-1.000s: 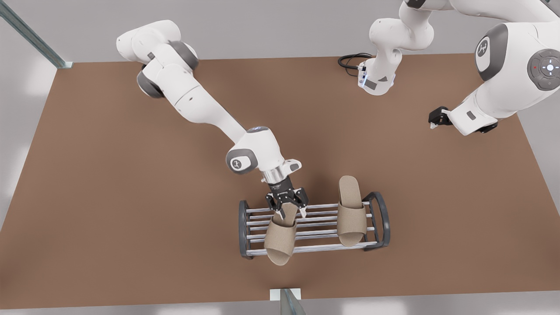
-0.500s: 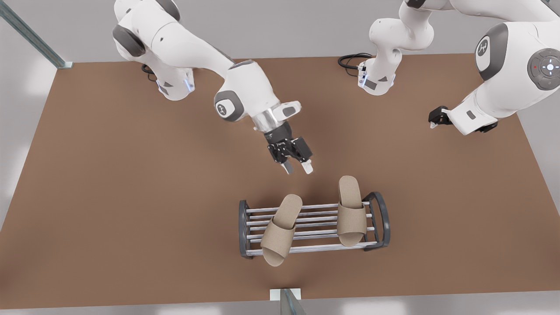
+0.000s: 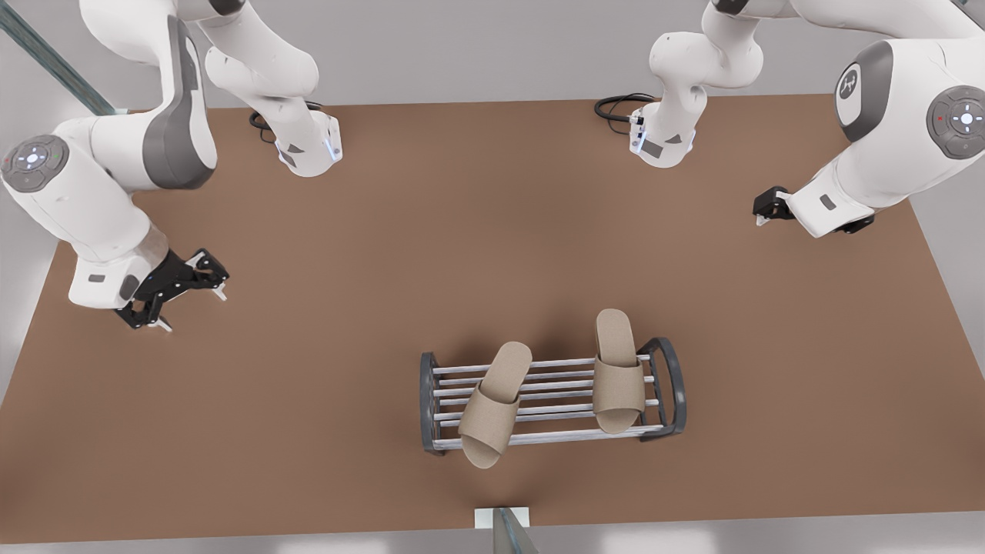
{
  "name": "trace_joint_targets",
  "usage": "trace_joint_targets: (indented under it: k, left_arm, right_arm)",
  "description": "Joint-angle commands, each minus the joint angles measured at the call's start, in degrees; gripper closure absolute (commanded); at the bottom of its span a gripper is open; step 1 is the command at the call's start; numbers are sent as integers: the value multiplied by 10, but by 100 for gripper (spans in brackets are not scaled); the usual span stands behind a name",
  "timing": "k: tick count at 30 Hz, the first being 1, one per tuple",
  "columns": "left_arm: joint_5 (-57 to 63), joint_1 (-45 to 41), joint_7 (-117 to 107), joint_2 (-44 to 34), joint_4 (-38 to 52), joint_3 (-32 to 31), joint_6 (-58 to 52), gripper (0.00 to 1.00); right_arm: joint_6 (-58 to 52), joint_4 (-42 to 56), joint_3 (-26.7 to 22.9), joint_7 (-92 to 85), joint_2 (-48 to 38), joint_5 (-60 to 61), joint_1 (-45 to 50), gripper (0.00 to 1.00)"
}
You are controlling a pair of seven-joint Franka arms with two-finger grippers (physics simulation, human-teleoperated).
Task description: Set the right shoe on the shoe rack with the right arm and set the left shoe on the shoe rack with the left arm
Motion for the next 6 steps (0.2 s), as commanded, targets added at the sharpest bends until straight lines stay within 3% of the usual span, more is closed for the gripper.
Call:
trace_joint_targets:
  k: [1,6]
  left_arm:
    - [0,0,1,0,0,0,0,0]
    - [0,0,1,-1,0,0,0,0]
  right_arm:
    - [-99,5,0,413,1,0,17,0]
    - [-104,-1,0,407,2,0,17,0]
